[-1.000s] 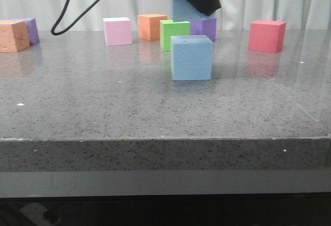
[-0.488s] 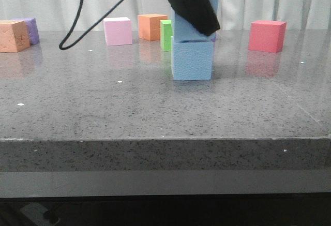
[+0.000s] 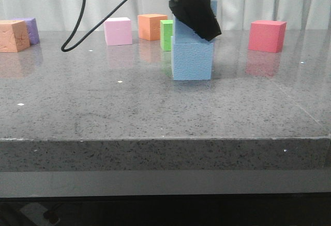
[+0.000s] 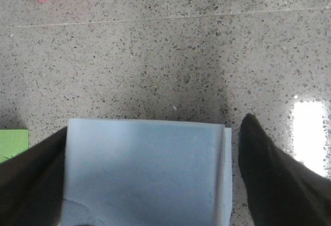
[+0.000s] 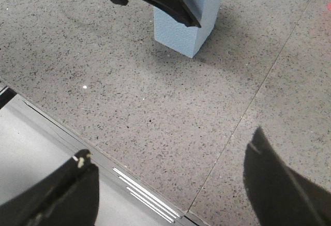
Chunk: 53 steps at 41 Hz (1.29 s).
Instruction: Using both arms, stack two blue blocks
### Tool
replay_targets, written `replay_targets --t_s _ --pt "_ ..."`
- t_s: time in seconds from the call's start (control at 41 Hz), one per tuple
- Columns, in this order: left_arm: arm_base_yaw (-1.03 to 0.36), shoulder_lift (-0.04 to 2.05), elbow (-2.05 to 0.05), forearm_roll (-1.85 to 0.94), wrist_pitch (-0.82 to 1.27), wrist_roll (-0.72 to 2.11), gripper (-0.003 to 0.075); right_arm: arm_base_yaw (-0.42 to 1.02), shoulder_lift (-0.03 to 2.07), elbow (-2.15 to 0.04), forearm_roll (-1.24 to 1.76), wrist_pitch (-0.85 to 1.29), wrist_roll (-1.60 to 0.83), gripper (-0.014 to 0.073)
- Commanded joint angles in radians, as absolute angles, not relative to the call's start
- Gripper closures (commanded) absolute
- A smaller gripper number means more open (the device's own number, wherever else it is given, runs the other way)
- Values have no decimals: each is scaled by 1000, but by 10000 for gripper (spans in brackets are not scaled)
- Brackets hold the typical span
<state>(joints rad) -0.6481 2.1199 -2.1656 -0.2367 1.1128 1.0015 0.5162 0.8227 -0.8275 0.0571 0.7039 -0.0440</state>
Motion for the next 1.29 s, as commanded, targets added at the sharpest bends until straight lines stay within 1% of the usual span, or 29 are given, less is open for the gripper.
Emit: replay_targets --t_s 0.0,0.073,0.195,0.39,0.488,0.634,0.829,1.073,1.268 --pt "-652 2032 -2198 -260 1077 992 113 510 818 -852 61 646 -54 9" --pt "-651 2003 -2198 -260 1093 971 113 510 818 -852 61 646 -54 9" --pt "-651 1944 -2198 -265 1124 836 113 510 818 -852 61 646 -54 9" --pt "-651 1850 -2198 -261 1275 668 116 510 818 -852 61 646 -54 9" --pt "-651 1812 -2196 -246 1275 506 127 510 818 -852 61 646 -54 9" --pt "-651 1759 -2194 -190 1275 297 169 510 818 -852 61 646 -54 9" --pt "-651 1657 -2152 -53 1275 111 232 510 818 -852 61 646 -54 9" --pt "-651 1466 -1953 -53 1269 101 300 510 818 -852 61 646 -54 9" --pt "-651 1287 -1680 -53 1203 99 347 510 818 -852 61 646 -54 9"
